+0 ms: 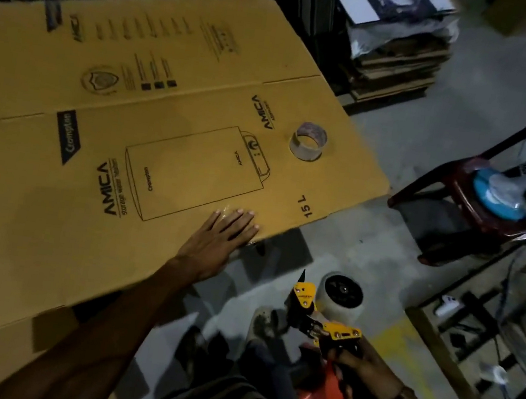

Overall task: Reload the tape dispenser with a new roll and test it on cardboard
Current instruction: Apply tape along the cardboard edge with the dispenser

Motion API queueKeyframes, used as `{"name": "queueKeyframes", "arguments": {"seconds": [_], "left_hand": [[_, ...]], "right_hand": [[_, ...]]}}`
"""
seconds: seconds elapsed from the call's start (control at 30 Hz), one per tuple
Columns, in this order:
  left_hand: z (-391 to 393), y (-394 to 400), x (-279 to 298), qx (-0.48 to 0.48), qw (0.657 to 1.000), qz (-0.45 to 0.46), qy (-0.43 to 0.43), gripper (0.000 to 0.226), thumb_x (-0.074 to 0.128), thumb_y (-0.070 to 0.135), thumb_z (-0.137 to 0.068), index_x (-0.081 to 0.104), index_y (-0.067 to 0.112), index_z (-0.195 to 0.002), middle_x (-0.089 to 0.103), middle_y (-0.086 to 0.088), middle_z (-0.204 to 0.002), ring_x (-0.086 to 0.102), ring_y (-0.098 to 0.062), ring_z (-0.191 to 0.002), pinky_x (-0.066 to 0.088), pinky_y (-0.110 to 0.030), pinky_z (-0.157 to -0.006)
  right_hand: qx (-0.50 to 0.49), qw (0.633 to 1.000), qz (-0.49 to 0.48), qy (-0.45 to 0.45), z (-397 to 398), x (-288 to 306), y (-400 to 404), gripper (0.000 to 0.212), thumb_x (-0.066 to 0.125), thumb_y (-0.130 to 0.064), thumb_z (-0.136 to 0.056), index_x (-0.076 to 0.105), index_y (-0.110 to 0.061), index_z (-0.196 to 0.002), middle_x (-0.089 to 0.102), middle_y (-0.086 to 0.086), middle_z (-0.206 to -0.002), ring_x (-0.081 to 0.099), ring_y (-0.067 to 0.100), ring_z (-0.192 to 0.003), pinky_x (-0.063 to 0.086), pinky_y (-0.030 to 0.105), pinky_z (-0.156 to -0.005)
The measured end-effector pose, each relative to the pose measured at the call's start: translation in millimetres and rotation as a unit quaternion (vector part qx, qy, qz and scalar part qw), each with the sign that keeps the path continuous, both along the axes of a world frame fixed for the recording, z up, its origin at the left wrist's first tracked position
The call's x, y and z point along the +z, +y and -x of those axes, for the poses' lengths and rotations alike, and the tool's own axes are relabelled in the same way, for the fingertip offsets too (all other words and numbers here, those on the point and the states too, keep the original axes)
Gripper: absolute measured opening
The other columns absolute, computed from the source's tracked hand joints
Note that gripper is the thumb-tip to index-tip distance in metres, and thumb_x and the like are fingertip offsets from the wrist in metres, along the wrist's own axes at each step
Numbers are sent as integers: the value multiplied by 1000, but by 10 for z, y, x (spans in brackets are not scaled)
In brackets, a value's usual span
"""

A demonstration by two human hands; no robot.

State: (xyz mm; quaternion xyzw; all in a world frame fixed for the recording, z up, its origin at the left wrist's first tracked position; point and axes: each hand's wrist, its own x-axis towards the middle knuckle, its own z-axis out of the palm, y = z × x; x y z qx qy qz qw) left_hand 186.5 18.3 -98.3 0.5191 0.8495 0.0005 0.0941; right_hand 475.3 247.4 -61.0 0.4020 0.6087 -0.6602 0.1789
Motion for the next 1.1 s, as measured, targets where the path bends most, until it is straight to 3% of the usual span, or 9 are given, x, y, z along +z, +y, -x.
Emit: {"name": "queueKeyframes", "arguments": {"seconds": [0.1, 0.2, 0.3, 0.4, 0.47, 0.57, 0.73, 0.97, 1.1], "left_hand": [[-51, -91, 20, 43, 997, -33, -53, 76, 55, 26, -94, 13, 19, -157, 3, -10, -166, 3, -29, -153, 2, -45, -122], [-59, -105, 80, 87, 989, -70, -97, 60, 56, 20, -92, 37, 17, -150, 20, -11, -163, 18, -29, -151, 14, -43, -122], [-57, -106, 164, 108, 980, -102, -131, 47, 54, 19, -93, 51, 16, -140, 34, -11, -157, 30, -29, -146, 25, -40, -118], [-21, -118, 274, 155, 963, -131, -178, 37, 53, 22, -97, 57, 16, -134, 48, -7, -148, 42, -27, -135, 37, -38, -109], [1, -120, 387, 214, 926, -172, -261, 32, 55, 21, -98, 61, 14, -129, 59, -5, -135, 55, -22, -121, 44, -29, -98], [1, -106, 548, 295, 810, -265, -432, 25, 55, 19, -99, 66, 12, -121, 69, -11, -120, 68, -20, -101, 51, -24, -84], [-24, -123, 863, 354, 645, -354, -577, 25, 45, 18, -104, 64, 9, -118, 67, -6, -103, 64, -13, -79, 53, -21, -64], [181, -259, 1082, 355, 593, -418, -590, 23, 55, 19, -99, 70, 16, -116, 68, -7, -114, 65, -18, -94, 55, -30, -75], [333, -289, 1130, 378, 540, -435, -613, 24, 60, 22, -97, 69, 14, -117, 68, -12, -116, 61, -22, -96, 48, -35, -75]], "right_hand": [[-21, 999, 33, 33, 119, 199, -47, 54, 80, -8, -77, 52, 9, -120, 58, 7, -52, 56, 18, -36, 45, 26, -39], [-19, 996, 67, 59, 251, 240, -74, 66, 85, -29, -64, 58, 3, -115, 48, 18, -59, 41, 23, -33, 48, 45, -43], [-28, 992, 102, 68, 385, 283, -113, 62, 81, -24, -65, 59, 2, -117, 46, 16, -59, 38, 21, -31, 40, 27, -34], [-17, 986, 134, 96, 541, 356, -157, 43, 70, -15, -77, 60, 4, -114, 46, 16, -62, 37, 21, -31, 38, 25, -34], [-17, 984, 142, 104, 653, 395, -180, 36, 68, -10, -80, 61, 3, -112, 47, 15, -63, 37, 19, -32, 37, 24, -33], [-20, 981, 158, 115, 804, 425, -237, 37, 62, -7, -84, 56, 4, -119, 47, 13, -62, 36, 17, -32, 35, 22, -33], [9, 976, 174, 128, 1081, 501, -351, 28, 65, -10, -86, 49, 2, -106, 48, 11, -60, 37, 16, -32, 34, 21, -34], [58, 965, 204, 151, 1431, 592, -430, 41, 78, -19, -70, 51, -2, -96, 47, 12, -58, 39, 15, -30, 35, 21, -31], [127, 958, 206, 157, 1686, 689, -386, 33, 74, -22, -76, 49, -4, -66, 46, 7, -45, 39, 14, -28, 35, 20, -31]]}}
